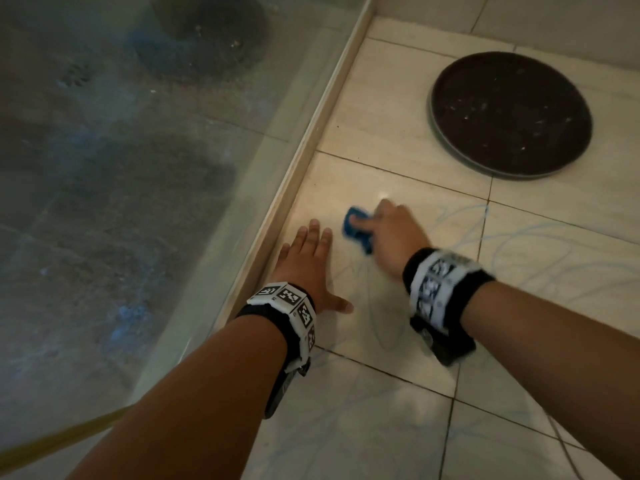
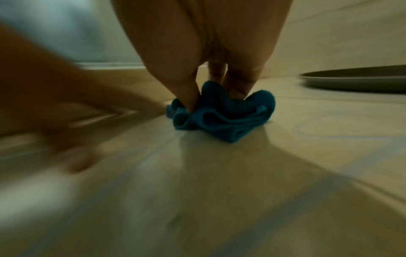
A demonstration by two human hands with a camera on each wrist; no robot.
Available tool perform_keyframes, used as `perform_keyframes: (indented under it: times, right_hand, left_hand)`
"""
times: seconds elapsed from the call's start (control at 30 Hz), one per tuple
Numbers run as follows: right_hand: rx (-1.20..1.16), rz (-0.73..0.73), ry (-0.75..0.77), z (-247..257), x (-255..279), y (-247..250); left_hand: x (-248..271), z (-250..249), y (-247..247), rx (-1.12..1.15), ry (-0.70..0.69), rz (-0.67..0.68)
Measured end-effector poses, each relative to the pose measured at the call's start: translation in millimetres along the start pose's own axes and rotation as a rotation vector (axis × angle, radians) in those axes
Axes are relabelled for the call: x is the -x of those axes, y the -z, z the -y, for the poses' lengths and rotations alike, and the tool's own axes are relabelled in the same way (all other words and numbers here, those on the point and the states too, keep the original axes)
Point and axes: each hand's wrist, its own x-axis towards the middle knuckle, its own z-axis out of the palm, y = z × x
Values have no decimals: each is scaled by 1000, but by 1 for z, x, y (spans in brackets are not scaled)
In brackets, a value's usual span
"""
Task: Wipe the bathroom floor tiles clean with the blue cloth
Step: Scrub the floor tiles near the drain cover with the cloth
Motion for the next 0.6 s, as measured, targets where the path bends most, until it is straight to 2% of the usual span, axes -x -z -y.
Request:
perform_keyframes:
  times: [0.07, 0.1, 0.13, 0.17, 0.27, 0.3, 0.37, 0.47, 0.5, 0.53, 0.57, 0.6]
  right_hand:
    - [272, 191, 351, 15, 26, -9]
    - [310, 194, 440, 8, 25, -9]
    - [326, 133, 450, 0, 18, -2]
    - [320, 90, 373, -11, 6, 5]
    - [196, -23, -65, -36, -24, 20]
    - [188, -41, -110, -33, -23, 19]
    - [145, -46, -50, -13, -2, 11]
    - [340, 144, 291, 15, 37, -3]
    - [364, 156, 351, 13, 38, 0]
    - [345, 119, 360, 6, 33, 5]
    - [275, 83, 304, -3, 25, 9]
    - [235, 41, 183, -16, 14, 11]
  left_hand:
    - [-1, 0, 0, 3, -4, -2]
    - [-1, 1, 0, -1, -7, -5]
    - [0, 1, 0, -5, -9, -3]
    - [0, 1, 0, -6, -9, -1]
    - [0, 1, 0, 1, -4, 1]
    - [0, 0, 0, 3, -3, 3]
    - [0, 0, 0, -4, 1, 8]
    - [-1, 1, -1, -22, -3, 4]
    - [-1, 1, -1, -25, -5, 3]
    - [-1, 1, -1, -28, -3, 5]
    - [-1, 0, 0, -33, 0, 10]
    - [0, 0, 1, -37, 1, 17]
